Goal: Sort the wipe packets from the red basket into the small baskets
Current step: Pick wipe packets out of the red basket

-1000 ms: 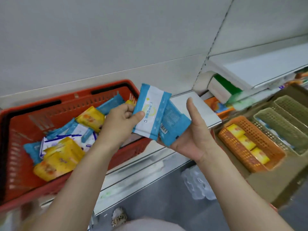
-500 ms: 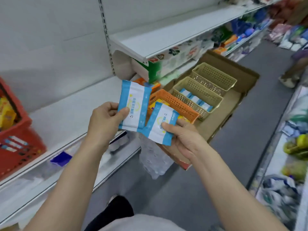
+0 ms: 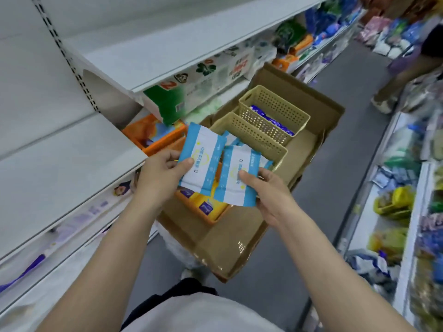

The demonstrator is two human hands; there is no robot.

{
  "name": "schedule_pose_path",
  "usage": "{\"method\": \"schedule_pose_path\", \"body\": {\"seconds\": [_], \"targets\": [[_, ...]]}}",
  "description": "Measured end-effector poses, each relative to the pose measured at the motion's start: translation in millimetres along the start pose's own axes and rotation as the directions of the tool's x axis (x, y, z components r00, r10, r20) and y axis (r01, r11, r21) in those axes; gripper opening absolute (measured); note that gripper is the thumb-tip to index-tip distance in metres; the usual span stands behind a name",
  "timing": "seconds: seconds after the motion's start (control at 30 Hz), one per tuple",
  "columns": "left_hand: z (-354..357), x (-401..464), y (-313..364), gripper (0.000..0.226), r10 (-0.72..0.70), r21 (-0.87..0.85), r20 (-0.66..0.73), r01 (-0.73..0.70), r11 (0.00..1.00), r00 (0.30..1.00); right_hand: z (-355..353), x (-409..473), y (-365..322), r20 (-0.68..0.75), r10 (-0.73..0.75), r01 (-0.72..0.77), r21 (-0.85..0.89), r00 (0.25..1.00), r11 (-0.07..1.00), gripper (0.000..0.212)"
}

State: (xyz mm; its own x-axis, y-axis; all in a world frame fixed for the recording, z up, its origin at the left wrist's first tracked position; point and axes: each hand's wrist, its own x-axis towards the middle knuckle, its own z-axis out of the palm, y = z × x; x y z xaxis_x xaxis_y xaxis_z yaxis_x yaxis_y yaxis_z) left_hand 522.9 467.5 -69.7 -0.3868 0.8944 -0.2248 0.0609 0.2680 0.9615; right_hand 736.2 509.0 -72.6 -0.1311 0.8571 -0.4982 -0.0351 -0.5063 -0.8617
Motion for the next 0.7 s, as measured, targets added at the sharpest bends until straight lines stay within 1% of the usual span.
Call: {"method": "schedule_pose_path", "body": {"seconds": [0.1, 0.2, 0.3, 0.47, 0.6, 0.67, 0.7], "targets": [[19.6, 26.8, 5.0, 0.007, -0.019, 0.022, 0.026, 0.019, 1.0, 0.999, -15.7, 36.4, -21.5, -0.016, -0.009, 0.008, -0.054, 1.0, 0.998, 0.016], [28.5, 46.4, 4.7, 0.013, -0.039, 0.053, 0.006, 0.039, 0.998, 0.999, -21.9, 70.4, -32.7, -0.012, -0.023, 0.022, -0.109, 1.0, 0.994, 0.015], [34.4, 60.4, 1.9, 0.01, -0.064, 0.076, -0.042, 0.067, 0.995, 0.997, -19.5, 101.3, -39.4, 0.02, 0.008, -0.006, -0.135, 1.0, 0.991, 0.009], [52.9, 80.0, -3.1, 0.009, -0.111, 0.085, -0.169, 0.126, 0.988, 0.979, -12.1, 162.9, -52.7, 0.106, 0.077, -0.053, -0.215, 0.991, 0.975, 0.011], [76.0, 102.6, -13.2, 0.025, -0.215, 0.027, -0.232, 0.227, 0.974, 0.949, -26.5, 223.7, -69.7, 0.192, 0.131, -0.077, -0.264, 0.973, 0.961, 0.023], [93.9, 110.2, -15.2, 0.034, -0.258, 0.004, -0.281, 0.27, 0.963, 0.924, -38.0, 252.8, -80.7, 0.248, 0.17, -0.084, -0.325, 0.954, 0.942, 0.023], [104.9, 113.1, -15.9, 0.039, -0.286, -0.038, -0.306, 0.289, 0.957, 0.908, -44.8, 266.1, -87.0, 0.278, 0.186, -0.078, -0.36, 0.942, 0.93, 0.021]]}}
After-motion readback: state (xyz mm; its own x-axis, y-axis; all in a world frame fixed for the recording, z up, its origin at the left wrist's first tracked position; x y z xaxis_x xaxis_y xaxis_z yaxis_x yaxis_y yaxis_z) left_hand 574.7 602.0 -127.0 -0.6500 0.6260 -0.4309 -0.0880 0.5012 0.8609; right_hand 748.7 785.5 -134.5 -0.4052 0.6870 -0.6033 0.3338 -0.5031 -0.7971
